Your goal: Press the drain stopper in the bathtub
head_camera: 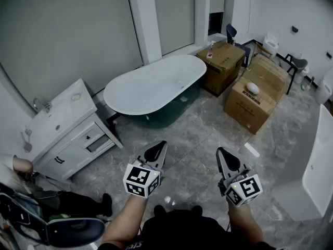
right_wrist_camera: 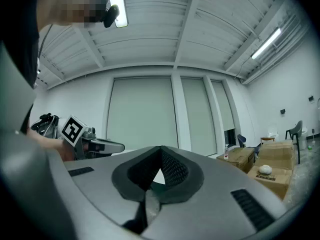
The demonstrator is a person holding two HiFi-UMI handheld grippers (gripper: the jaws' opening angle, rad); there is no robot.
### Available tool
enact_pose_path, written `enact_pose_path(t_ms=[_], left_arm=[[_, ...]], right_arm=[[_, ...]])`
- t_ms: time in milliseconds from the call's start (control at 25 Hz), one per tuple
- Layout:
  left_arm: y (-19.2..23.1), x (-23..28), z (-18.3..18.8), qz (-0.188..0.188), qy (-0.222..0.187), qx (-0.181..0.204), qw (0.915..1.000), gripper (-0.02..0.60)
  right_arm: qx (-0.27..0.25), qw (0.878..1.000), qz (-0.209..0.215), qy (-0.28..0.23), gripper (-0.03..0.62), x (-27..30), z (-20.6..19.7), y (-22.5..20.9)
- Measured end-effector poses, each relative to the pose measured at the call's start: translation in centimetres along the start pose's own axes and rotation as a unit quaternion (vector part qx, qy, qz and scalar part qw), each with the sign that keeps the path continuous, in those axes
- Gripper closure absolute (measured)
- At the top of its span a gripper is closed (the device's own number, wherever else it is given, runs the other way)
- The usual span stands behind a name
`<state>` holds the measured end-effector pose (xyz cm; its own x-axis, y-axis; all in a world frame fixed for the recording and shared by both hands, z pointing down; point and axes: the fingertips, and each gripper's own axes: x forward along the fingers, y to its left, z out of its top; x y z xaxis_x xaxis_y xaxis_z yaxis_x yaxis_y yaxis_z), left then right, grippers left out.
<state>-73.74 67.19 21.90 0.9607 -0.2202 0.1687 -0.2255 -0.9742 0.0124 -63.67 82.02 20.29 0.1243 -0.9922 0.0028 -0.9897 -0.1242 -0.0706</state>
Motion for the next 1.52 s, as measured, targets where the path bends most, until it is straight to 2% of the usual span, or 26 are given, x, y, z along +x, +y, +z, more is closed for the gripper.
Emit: enact_pose_path(t_ms=[440,840,1200,1520], left_arm=[[-4.0,2.3,-1.6,0.012,0.016,-0.016,0.9997,0.571],[-9.7,4.3,-2.0,0.011,0.019,-0.017,0.9996,0.571],[-9.5,8.4,-2.9,0.000,0.029,-0.023,0.9993,0.571],[-6.8,15.3,-2.6,-0.031,0.028,-0.040,0.9983,0.571]], right_arm=[[0.028,0.999,0.004,0.020,0.583,-3.4,-2.0,-4.2],[0.068,0.997,0.031,0.021,0.582,-8.1,-2.7,-6.8],[0.086,0.996,0.022,0.027,0.580,-7.5,-4.2,-9.7],[0.088,0.995,-0.005,0.039,0.580,-3.0,-4.2,-14.3]])
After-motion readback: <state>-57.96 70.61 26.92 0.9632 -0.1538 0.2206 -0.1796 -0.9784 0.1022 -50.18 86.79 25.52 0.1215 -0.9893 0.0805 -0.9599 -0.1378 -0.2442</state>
